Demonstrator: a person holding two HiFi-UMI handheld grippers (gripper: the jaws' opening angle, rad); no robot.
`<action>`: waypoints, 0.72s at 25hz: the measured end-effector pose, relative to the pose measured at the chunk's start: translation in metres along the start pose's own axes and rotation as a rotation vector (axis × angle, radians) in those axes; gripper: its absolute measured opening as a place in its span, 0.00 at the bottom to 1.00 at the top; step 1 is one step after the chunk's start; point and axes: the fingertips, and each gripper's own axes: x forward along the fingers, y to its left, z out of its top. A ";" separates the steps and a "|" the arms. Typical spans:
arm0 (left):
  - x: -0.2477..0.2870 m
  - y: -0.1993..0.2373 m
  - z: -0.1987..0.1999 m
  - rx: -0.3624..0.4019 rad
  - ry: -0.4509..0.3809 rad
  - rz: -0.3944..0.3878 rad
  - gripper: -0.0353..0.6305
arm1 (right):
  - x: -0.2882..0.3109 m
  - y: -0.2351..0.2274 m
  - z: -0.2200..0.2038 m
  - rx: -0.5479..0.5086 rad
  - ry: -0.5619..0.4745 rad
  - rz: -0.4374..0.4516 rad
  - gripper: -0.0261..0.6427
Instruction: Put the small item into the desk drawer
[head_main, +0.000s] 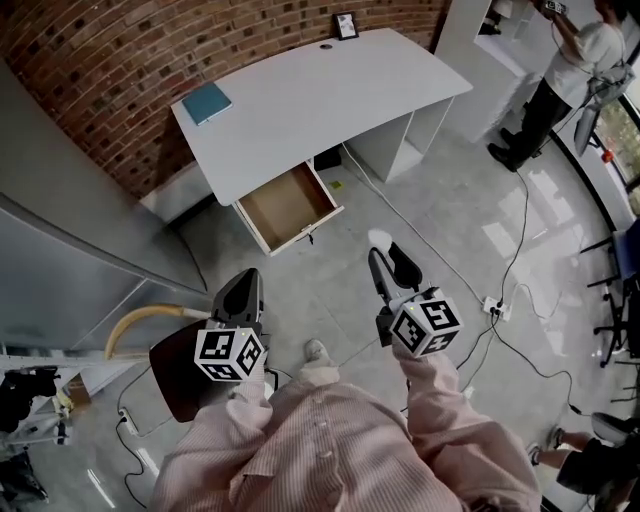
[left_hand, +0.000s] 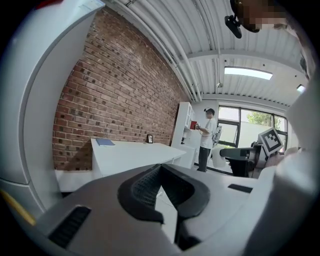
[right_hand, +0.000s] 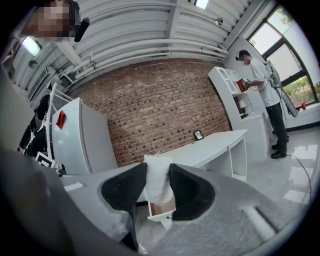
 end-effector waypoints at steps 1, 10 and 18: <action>0.006 0.004 0.001 -0.001 0.002 0.001 0.05 | 0.009 -0.002 0.000 0.000 0.005 0.003 0.26; 0.029 0.039 0.006 -0.019 -0.010 0.046 0.05 | 0.071 -0.008 -0.004 -0.012 0.035 0.051 0.26; 0.046 0.059 0.004 -0.046 -0.003 0.085 0.05 | 0.116 -0.009 -0.013 -0.011 0.080 0.105 0.26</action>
